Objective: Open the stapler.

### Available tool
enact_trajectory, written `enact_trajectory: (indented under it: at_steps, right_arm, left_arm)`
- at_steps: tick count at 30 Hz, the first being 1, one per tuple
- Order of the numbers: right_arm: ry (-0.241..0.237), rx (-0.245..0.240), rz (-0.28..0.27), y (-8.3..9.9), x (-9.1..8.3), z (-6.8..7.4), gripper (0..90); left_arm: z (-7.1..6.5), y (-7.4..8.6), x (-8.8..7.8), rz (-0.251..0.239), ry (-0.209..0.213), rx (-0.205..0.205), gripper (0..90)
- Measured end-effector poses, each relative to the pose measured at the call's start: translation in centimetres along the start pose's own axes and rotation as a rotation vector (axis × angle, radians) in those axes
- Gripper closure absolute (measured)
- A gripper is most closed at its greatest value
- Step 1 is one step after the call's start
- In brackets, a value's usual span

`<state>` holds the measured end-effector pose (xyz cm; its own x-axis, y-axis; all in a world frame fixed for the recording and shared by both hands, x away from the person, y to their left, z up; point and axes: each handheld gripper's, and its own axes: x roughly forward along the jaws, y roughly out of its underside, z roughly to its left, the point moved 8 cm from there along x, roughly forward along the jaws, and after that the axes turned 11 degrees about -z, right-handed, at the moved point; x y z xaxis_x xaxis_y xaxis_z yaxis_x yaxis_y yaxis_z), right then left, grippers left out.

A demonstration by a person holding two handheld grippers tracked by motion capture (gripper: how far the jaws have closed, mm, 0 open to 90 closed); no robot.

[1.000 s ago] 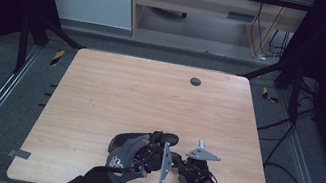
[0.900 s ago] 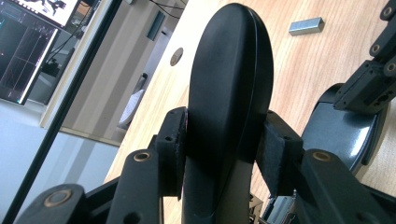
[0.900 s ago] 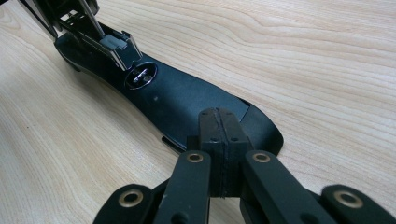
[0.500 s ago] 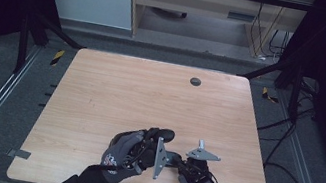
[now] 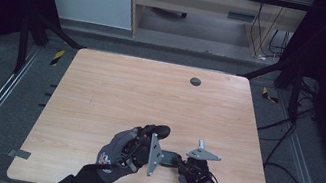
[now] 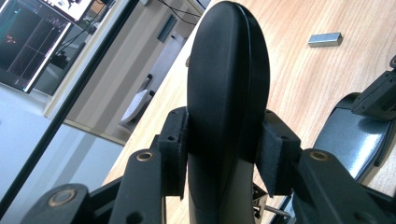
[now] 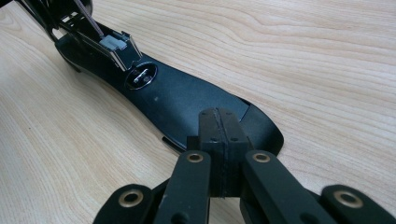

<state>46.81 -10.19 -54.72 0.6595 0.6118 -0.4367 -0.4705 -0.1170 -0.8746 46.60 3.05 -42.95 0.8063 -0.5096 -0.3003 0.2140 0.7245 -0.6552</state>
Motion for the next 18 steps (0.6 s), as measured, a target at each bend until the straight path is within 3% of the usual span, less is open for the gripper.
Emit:
enact_trajectory:
  at_steps: [18]
  right_arm:
    - [-0.005,0.006,0.005,0.0,0.0,0.1,90.0]
  left_arm:
    - [2.0,0.5,-1.6,-0.025,-0.035,-0.074,58.9]
